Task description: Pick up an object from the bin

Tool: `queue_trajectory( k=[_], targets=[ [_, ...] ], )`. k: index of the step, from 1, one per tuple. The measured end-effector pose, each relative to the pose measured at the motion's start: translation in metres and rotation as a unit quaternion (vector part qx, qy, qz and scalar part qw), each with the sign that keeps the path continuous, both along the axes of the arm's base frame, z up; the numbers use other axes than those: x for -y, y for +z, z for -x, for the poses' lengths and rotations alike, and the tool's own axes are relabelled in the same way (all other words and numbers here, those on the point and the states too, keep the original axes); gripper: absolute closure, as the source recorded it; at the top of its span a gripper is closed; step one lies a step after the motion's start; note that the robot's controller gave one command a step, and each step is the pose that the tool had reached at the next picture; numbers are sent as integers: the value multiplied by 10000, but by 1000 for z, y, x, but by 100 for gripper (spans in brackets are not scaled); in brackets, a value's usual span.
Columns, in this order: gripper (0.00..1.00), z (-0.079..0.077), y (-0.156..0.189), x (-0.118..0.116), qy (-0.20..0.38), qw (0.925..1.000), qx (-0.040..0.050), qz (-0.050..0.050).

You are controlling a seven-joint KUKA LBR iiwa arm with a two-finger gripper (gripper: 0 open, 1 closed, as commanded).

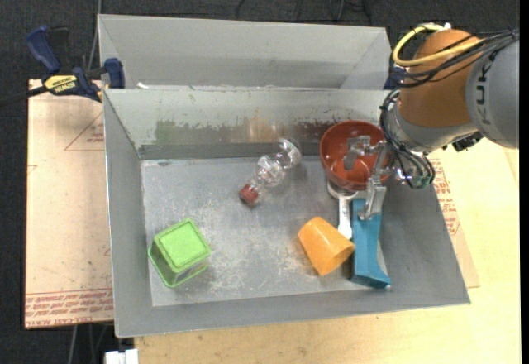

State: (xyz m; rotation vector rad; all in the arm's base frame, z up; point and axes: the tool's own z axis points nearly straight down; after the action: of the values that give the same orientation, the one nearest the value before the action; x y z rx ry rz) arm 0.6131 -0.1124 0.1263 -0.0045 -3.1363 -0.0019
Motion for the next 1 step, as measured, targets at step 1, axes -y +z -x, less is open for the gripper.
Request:
queue_trajectory(
  k=[1],
  targets=[
    [0, 6, -36, -57, -363, 9993, 9, -17]
  ],
)
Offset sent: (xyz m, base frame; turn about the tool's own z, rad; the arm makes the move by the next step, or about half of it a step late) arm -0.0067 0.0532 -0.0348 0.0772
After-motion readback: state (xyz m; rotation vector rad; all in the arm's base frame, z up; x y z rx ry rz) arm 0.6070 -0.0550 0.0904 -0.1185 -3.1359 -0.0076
